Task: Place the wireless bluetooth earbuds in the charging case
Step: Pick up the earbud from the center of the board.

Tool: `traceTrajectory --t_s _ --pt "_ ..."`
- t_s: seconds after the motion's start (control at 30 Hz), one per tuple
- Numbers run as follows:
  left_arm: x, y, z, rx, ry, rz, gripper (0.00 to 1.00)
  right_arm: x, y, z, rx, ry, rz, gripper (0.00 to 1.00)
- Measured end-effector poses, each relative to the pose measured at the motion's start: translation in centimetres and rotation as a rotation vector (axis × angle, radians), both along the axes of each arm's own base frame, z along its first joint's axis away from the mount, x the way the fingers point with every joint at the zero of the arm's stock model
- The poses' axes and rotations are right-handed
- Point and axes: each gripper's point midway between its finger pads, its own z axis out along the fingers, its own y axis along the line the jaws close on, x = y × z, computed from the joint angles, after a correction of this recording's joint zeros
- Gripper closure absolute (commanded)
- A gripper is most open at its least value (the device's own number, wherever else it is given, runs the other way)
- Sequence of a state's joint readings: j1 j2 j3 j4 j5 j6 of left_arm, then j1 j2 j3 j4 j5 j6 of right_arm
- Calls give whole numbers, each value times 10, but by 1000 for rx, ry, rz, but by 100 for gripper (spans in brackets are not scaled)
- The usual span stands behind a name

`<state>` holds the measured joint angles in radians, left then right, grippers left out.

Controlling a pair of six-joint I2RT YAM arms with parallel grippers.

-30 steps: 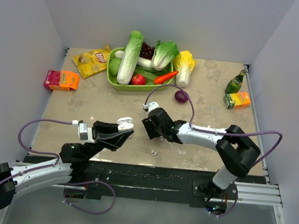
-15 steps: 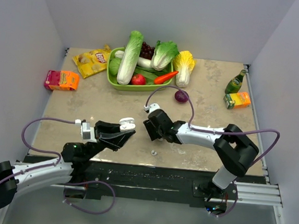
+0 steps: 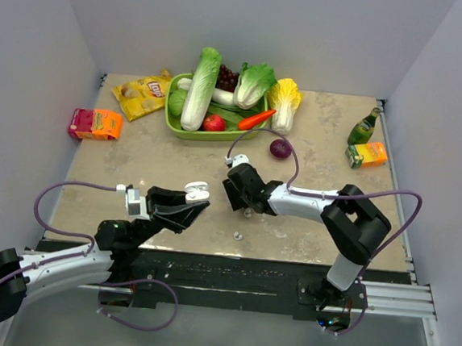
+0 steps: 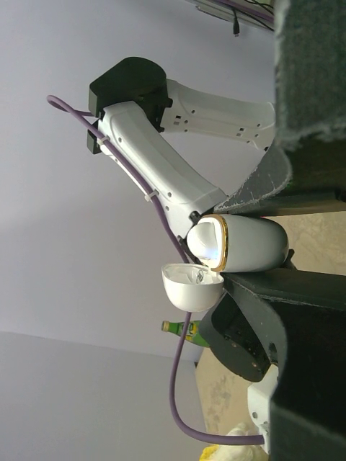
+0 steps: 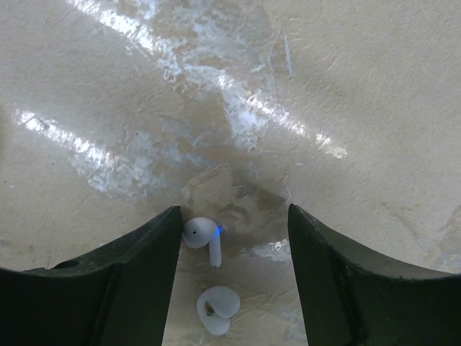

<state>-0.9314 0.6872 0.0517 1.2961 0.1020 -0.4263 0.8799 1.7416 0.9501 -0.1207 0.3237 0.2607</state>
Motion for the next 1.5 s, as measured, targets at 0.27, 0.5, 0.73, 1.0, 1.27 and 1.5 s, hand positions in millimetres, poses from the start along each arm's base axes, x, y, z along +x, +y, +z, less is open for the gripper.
traceTrajectory --t_s 0.27,0.5,0.73,1.0,1.27,1.5 --pt "0 -1 -1 3 2 0 100 19 -9 0 13 1 -62 35" --pt "1 -2 -3 9 7 1 100 19 -7 2 62 13 -52 36" --pt "1 -2 -3 9 7 1 100 9 11 18 135 40 12 38" --pt "1 -2 -3 9 7 0 100 2 20 14 106 90 34 42" --pt "1 -1 -2 7 6 0 100 -4 11 -3 41 142 20 42" --pt "1 -1 -2 7 6 -1 100 -4 12 -3 24 163 19 44"
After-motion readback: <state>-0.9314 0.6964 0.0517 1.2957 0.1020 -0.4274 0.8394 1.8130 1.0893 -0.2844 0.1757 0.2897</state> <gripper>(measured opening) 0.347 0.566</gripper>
